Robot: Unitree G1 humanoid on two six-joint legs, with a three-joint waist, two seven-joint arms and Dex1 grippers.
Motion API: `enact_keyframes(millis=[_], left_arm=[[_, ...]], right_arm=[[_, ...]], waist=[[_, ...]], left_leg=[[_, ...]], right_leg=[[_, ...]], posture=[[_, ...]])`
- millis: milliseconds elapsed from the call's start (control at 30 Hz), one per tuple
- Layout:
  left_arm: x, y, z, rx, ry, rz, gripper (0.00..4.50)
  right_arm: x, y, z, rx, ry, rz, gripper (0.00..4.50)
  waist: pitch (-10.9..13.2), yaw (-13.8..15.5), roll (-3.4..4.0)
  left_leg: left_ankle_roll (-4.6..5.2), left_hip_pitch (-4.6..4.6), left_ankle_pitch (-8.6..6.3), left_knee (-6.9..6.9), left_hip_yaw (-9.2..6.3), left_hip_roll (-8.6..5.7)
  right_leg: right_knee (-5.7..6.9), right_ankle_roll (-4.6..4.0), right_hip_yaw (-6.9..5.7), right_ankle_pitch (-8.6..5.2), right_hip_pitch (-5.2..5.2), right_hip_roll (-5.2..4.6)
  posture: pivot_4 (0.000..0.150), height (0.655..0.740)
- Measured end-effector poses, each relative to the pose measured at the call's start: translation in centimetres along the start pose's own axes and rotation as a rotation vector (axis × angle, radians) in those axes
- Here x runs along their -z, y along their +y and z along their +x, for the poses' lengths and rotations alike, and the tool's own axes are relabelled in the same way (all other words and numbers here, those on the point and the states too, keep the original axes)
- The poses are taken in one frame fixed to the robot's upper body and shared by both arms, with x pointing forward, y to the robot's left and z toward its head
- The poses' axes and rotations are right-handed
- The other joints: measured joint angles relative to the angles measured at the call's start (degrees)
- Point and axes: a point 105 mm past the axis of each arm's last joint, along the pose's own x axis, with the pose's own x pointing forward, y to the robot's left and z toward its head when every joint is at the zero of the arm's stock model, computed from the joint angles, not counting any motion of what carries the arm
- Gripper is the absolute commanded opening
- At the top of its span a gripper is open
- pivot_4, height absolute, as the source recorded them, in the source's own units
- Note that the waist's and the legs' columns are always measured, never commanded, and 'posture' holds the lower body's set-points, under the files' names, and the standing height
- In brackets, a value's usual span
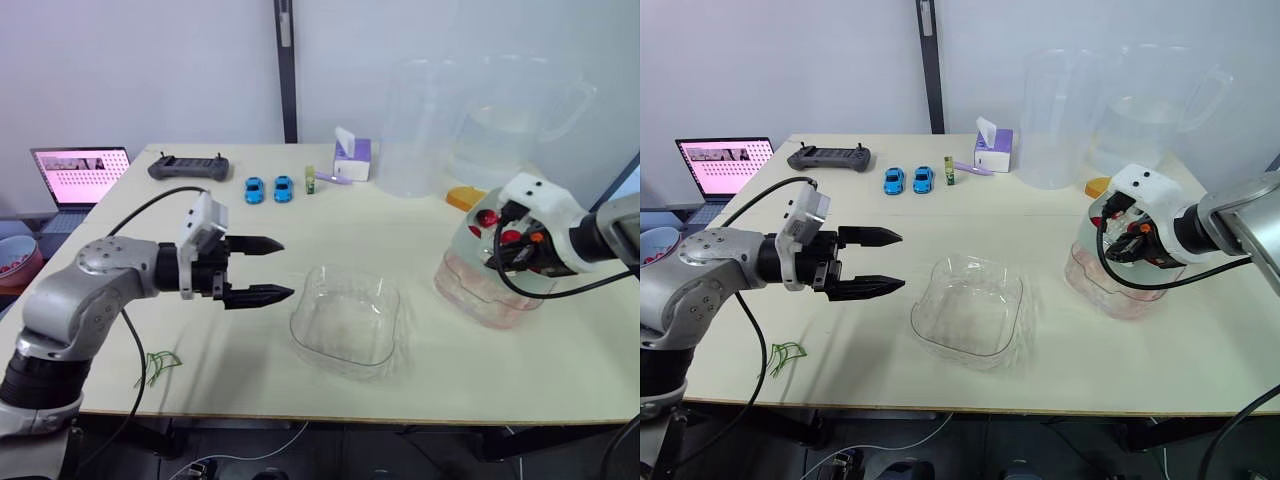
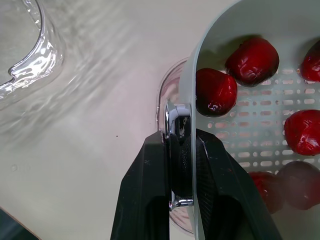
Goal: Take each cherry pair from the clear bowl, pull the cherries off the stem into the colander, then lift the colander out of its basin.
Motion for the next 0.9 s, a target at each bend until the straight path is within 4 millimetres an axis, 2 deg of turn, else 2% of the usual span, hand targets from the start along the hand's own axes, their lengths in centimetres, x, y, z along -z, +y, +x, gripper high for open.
enact_keyframes(millis=[200,533,900], left_arm=[[0.05,0.02,-0.03,-0.001,0.005,0.004,4.5],[0.16,0.11,-0.1,0.002,0.005,-0.003,4.5],[-0.21,0.22,0.07,0.007,-0.008,0.001,4.5]], right_arm=[[0.1,-0.32,-0.74,0.012,0.002,-0.001,0.19],[0.06,-0.26,-0.74,0.004,-0.001,-0.003,0.19],[0.94,-0.24,-0.3,-0.009,0.025,0.0,0.19]], waist=[[0.0,0.0,0.0],[0.0,0.0,0.0],[0.0,0.0,0.0]], left_leg=[[0.0,0.0,0.0,0.0,0.01,0.0],[0.0,0.0,0.0,0.01,0.03,0.0],[0.0,0.0,0.0,0.0,0.04,0.0]], right_leg=[[0.0,0.0,0.0,0.0,0.01,0.0],[0.02,0.0,0.0,0.0,0.01,0.0],[0.03,0.0,0.0,0.0,-0.01,0.0]], posture=[[0.15,0.74],[0.15,0.74],[0.15,0.74]])
